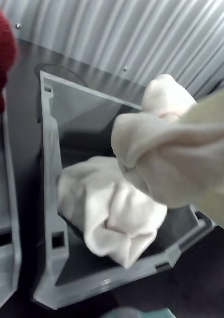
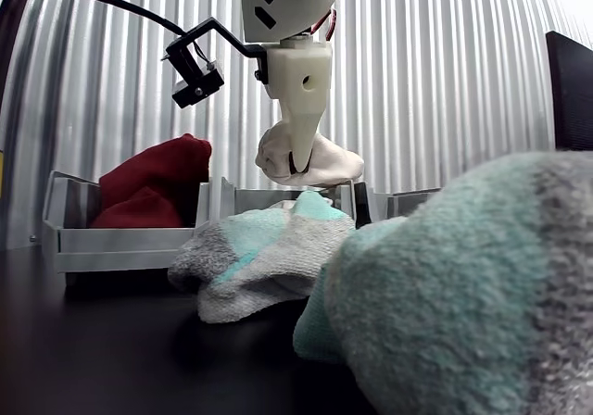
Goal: Put the sock in the container
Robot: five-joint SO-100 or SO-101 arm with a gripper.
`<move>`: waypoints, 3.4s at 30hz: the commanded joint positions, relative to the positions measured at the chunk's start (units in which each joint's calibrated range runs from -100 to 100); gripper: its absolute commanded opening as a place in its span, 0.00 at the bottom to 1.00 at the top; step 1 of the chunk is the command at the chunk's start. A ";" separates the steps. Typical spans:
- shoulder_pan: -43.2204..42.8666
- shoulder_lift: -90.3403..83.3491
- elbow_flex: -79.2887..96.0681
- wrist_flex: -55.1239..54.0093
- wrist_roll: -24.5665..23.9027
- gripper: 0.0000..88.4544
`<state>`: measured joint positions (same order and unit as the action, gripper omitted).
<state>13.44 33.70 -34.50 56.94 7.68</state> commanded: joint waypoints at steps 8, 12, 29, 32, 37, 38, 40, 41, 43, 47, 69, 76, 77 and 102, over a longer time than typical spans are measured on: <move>-0.81 -1.95 -3.37 6.94 -0.22 0.44; -1.28 -5.72 -3.28 7.37 -0.22 0.44; -9.07 -16.84 -2.56 26.15 -0.22 0.43; -10.02 -17.43 -2.56 32.81 -0.22 0.43; -10.09 -17.68 -2.56 39.47 -0.27 0.18; -9.94 -17.68 -2.56 39.99 -0.27 0.10; -9.86 -17.68 -2.56 41.61 -0.27 0.00; -9.86 -17.76 -2.56 42.89 -0.27 0.04; -9.78 -18.01 -2.38 43.06 -0.27 0.02; -9.70 -23.53 -2.47 43.06 -0.27 0.01; -9.94 -65.11 23.14 42.12 0.13 0.01; -9.39 -74.06 45.87 30.42 0.13 0.01; -9.39 -75.39 48.57 27.86 0.18 0.01; -10.02 -87.61 100.06 -32.69 -0.04 0.02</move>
<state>3.81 -53.54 61.80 31.88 7.63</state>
